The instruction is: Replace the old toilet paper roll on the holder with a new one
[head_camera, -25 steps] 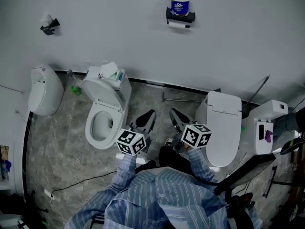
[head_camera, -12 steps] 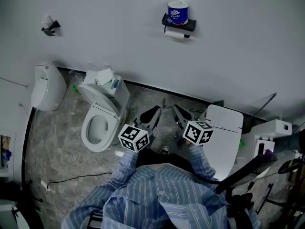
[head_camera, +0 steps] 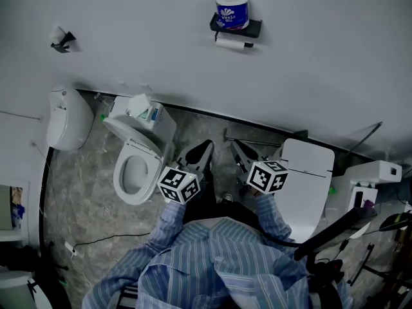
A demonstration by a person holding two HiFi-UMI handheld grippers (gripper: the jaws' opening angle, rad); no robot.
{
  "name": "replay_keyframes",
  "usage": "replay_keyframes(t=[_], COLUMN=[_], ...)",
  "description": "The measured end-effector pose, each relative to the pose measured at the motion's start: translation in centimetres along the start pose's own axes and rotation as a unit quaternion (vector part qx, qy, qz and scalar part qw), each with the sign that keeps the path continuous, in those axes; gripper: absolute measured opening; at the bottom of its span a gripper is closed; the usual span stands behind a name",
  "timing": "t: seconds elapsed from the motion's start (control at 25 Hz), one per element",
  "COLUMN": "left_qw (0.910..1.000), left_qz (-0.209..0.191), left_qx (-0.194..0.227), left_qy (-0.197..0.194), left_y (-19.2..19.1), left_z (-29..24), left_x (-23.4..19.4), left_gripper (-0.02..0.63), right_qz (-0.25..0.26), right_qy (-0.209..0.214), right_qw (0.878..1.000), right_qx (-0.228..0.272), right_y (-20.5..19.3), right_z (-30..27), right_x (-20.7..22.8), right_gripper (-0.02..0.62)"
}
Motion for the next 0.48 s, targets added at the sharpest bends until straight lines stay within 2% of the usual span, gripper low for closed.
replay_keyframes(t=[0.2, 0.48], left_qw=[0.9996, 0.9983], left_qz=[0.004, 0.004], left_qx=[-0.006, -0.002], left_qy=[-0.026, -0.058], left_y=[0.5, 3.8], left_z=[-3.7, -10.0], left_x=[-1.2, -4.6], left_gripper=[0.006, 0.007], right_qz=[-0.001, 0.004], right_qy=[-0.021, -0.045], right_qw=[1.000, 0.999], right_qx=[0.009, 0.027], right_y=[1.7, 6.2], right_z=[-1.0, -4.5], right_x=[2.2, 4.7], right_gripper=[0.005, 0.005])
Point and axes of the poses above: the fingertips, and each gripper's own axes: z backward along the fingers, x to its right, y out of its top, the point moved 8 cm from there along z, backward along the fingers, and after that the axes turned 7 degrees about y, right-handed, at the moved point
